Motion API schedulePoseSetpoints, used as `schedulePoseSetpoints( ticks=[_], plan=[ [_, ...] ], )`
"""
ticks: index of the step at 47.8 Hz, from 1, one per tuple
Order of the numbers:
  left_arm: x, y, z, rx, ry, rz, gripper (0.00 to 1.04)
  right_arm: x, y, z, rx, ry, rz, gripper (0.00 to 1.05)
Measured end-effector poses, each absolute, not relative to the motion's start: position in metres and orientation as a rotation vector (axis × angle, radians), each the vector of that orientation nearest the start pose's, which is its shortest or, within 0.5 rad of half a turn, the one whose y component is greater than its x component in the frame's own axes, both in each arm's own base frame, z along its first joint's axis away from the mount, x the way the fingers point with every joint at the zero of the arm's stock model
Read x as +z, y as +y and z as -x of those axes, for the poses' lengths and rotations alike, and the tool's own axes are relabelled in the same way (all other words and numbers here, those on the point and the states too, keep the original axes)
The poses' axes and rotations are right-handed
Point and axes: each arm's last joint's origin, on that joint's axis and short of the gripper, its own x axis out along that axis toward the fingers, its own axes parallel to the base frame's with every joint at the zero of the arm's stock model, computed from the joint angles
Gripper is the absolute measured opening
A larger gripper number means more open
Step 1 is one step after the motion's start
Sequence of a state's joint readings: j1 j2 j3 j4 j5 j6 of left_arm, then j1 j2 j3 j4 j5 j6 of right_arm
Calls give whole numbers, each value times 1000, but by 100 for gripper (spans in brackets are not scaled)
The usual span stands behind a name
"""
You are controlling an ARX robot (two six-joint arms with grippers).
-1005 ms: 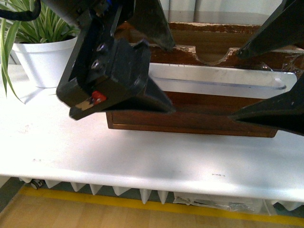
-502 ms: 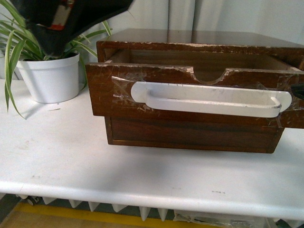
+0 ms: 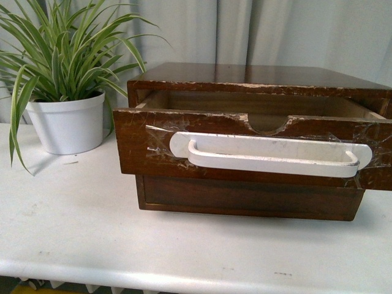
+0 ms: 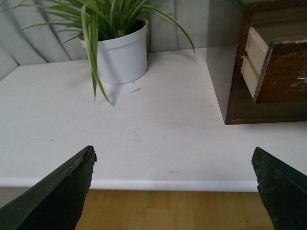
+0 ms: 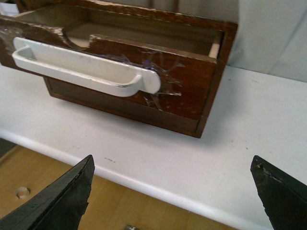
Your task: Open drawer
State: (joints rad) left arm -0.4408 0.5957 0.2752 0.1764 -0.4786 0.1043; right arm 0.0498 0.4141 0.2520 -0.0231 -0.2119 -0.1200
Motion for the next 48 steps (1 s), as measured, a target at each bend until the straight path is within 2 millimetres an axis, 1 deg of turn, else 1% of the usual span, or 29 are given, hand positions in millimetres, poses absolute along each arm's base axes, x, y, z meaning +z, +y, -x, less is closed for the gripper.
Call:
schedulePoseSetpoints(
  ticks=[4, 9, 10, 14, 22, 23, 24, 27, 28, 30, 31, 37, 39, 41, 43, 45, 48],
  plan=[
    [208, -45, -124, 89, 144, -117, 99, 204, 8, -115, 213, 174, 36, 96],
    [201, -39, -116, 130, 145, -66, 99, 196, 5, -109, 165, 171, -21, 96],
    [199, -36, -115, 145, 136, -29, 99, 193, 4, -108, 149, 168, -32, 96],
    [196, -29, -114, 196, 110, 52, 99, 192, 4, -107, 132, 163, -52, 96],
    [196, -29, -114, 181, 104, 81, 98, 192, 3, -107, 120, 158, -61, 95],
    [196, -28, -114, 155, 85, 83, 95, 192, 2, -105, 83, 113, -46, 91],
    [195, -27, -114, 93, 51, 84, 90, 189, 1, -103, 36, 70, -30, 85],
    [191, -23, -112, 8, 14, 50, 76, 185, 0, -99, 2, 23, -18, 74],
    [190, -22, -112, 1, 9, 43, 72, 186, 0, -98, -2, 4, -14, 68],
    [189, -20, -111, -12, 0, 31, 63, 187, 0, -97, -1, -5, -10, 60],
    [188, -18, -110, -11, -2, 27, 58, 185, 0, -97, 0, -3, -7, 53],
    [182, -13, -108, -5, 1, 15, 31, 178, 0, -98, -1, 8, -4, 28],
    [181, -11, -105, 3, 7, 13, 22, 178, 0, -98, -1, 5, -4, 19],
    [175, -6, -100, -40, 23, 9, 11, 177, 0, -98, -1, 3, -4, 9],
    [176, -3, -98, -20, 8, 10, 4, 175, 0, -98, -1, 4, -4, 1],
    [176, 0, -98, 7, 0, 8, 4, 172, 0, -97, -2, -5, -1, 1],
    [174, 0, -97, -2, -5, 7, 4, 165, 0, -98, 2, 2, -1, 1]
  ],
)
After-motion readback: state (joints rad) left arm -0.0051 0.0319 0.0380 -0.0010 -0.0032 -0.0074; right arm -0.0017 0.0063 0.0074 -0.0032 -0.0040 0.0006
